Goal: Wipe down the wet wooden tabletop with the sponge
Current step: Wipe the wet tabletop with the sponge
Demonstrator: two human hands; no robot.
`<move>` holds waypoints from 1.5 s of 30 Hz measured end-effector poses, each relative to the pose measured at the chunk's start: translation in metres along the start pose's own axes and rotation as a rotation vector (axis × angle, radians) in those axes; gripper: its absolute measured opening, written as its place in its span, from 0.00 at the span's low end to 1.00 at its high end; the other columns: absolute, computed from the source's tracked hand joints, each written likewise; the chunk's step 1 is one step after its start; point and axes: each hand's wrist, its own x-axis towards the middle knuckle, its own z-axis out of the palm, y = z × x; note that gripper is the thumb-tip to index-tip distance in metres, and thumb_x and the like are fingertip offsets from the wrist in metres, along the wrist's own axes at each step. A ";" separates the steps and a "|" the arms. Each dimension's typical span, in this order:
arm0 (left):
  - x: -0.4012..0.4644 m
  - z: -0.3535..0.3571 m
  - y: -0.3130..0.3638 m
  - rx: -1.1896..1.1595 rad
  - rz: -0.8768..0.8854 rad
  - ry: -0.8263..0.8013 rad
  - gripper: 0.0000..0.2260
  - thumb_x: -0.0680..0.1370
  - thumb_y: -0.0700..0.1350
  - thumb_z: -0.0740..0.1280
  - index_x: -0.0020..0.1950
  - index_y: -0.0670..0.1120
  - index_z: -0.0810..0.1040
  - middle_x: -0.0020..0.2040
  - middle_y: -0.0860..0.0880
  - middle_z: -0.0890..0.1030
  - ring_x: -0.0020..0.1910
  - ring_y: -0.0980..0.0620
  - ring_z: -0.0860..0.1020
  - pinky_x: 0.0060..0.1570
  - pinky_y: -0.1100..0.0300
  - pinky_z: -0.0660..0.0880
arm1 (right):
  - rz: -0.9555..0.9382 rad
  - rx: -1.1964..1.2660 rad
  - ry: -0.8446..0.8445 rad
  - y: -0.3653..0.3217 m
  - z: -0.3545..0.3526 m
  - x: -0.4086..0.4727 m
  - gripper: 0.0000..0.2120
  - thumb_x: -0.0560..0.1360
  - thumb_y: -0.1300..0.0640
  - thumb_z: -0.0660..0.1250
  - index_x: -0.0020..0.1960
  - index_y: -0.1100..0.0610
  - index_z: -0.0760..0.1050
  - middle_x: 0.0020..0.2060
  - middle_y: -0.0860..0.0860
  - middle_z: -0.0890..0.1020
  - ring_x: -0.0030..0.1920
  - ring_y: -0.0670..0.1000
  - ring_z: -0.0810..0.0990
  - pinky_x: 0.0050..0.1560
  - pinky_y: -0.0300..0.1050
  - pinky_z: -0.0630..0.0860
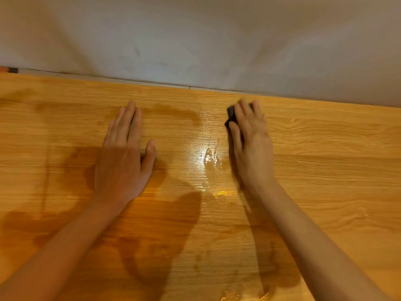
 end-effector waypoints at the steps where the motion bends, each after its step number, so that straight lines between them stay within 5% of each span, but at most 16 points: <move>1: 0.000 0.000 0.000 -0.002 0.000 -0.001 0.29 0.85 0.55 0.50 0.82 0.40 0.54 0.83 0.44 0.53 0.82 0.48 0.51 0.80 0.53 0.47 | -0.032 -0.003 -0.025 -0.004 0.000 -0.026 0.20 0.83 0.56 0.56 0.74 0.58 0.65 0.75 0.52 0.64 0.78 0.52 0.53 0.78 0.50 0.49; 5: 0.001 0.000 0.001 -0.029 0.007 0.013 0.29 0.85 0.54 0.50 0.82 0.40 0.54 0.83 0.44 0.54 0.82 0.47 0.51 0.80 0.51 0.49 | -0.119 0.027 -0.125 -0.005 -0.001 -0.087 0.21 0.83 0.53 0.53 0.75 0.57 0.64 0.75 0.51 0.64 0.78 0.50 0.53 0.78 0.45 0.45; 12: 0.000 0.000 0.001 -0.066 0.019 0.064 0.28 0.84 0.52 0.54 0.81 0.39 0.58 0.81 0.42 0.58 0.81 0.45 0.56 0.79 0.46 0.55 | -0.027 0.028 -0.033 -0.004 0.011 0.051 0.19 0.83 0.55 0.55 0.72 0.58 0.69 0.73 0.53 0.69 0.77 0.55 0.57 0.77 0.55 0.52; 19: 0.000 -0.003 0.003 -0.097 0.009 0.079 0.27 0.84 0.51 0.55 0.80 0.38 0.60 0.81 0.42 0.60 0.81 0.45 0.57 0.78 0.45 0.57 | -0.245 0.068 -0.181 -0.002 -0.005 -0.074 0.20 0.83 0.52 0.54 0.73 0.56 0.67 0.74 0.48 0.65 0.78 0.47 0.52 0.78 0.43 0.45; 26: 0.000 0.000 -0.001 -0.081 0.027 0.108 0.26 0.84 0.48 0.57 0.79 0.37 0.62 0.80 0.41 0.62 0.80 0.44 0.60 0.78 0.46 0.59 | -0.118 0.055 -0.083 -0.029 0.024 0.044 0.19 0.83 0.55 0.54 0.72 0.58 0.68 0.73 0.53 0.68 0.77 0.56 0.56 0.77 0.54 0.51; 33: 0.001 -0.002 0.003 -0.106 0.006 0.117 0.25 0.84 0.47 0.58 0.79 0.38 0.62 0.80 0.42 0.62 0.80 0.45 0.60 0.77 0.46 0.61 | -0.322 0.043 -0.223 -0.013 0.004 -0.067 0.21 0.84 0.52 0.52 0.74 0.57 0.65 0.75 0.50 0.63 0.78 0.49 0.51 0.78 0.48 0.46; 40: -0.001 -0.001 -0.001 -0.059 0.006 0.122 0.25 0.84 0.49 0.56 0.80 0.40 0.62 0.81 0.45 0.61 0.80 0.47 0.59 0.78 0.51 0.59 | -0.100 0.087 -0.086 -0.055 0.037 0.049 0.19 0.83 0.55 0.54 0.72 0.59 0.68 0.73 0.54 0.67 0.77 0.55 0.55 0.78 0.52 0.49; 45: -0.002 0.003 0.001 -0.058 0.004 0.140 0.25 0.84 0.49 0.56 0.80 0.40 0.61 0.81 0.44 0.60 0.81 0.47 0.58 0.79 0.51 0.56 | -0.191 0.050 -0.145 -0.057 0.026 -0.043 0.20 0.84 0.54 0.54 0.74 0.56 0.66 0.75 0.49 0.64 0.78 0.49 0.51 0.78 0.44 0.44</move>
